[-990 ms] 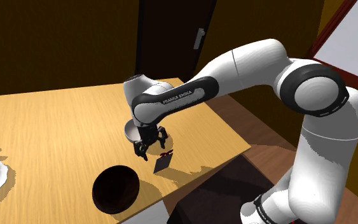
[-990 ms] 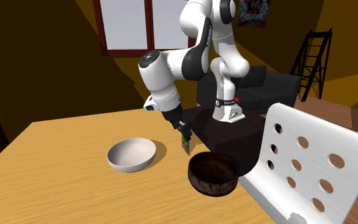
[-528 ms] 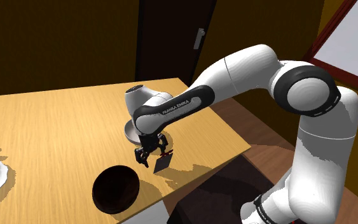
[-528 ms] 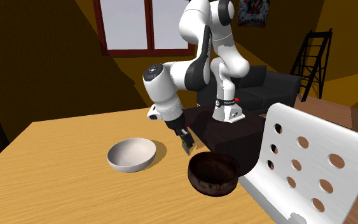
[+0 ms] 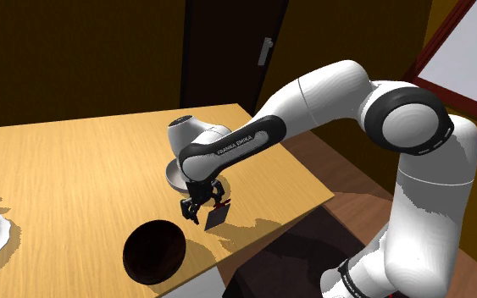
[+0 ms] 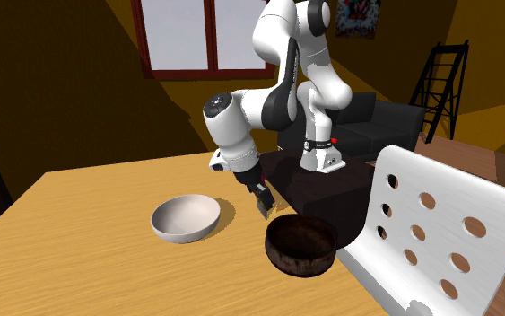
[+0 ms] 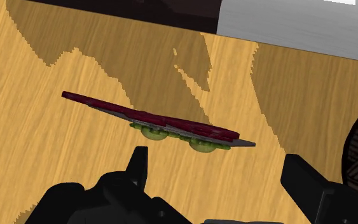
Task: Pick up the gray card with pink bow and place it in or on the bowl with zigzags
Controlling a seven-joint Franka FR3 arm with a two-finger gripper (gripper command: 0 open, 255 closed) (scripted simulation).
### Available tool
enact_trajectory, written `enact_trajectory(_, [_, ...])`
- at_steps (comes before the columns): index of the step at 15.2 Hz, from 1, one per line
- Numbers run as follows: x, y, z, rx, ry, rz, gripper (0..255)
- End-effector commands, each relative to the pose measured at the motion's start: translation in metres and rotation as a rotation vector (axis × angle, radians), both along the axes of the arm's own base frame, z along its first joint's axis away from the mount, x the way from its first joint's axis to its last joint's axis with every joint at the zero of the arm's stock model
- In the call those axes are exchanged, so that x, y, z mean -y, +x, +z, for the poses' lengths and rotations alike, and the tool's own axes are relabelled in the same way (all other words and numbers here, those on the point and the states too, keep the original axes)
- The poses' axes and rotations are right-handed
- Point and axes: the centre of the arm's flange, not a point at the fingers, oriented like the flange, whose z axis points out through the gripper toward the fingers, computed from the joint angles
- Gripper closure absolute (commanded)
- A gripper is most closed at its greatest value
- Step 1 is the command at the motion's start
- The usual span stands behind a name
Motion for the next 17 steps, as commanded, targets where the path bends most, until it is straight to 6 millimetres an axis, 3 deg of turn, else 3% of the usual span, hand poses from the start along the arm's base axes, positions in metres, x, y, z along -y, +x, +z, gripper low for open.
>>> enact_trajectory(1, [0.0, 0.0, 0.0, 0.0, 0.0, 0.0, 255])
enact_trajectory(10, [0.0, 0.0, 0.0, 0.0, 0.0, 0.0, 255])
enact_trajectory(17, [0.0, 0.0, 0.037, 0.0, 0.0, 0.0, 255])
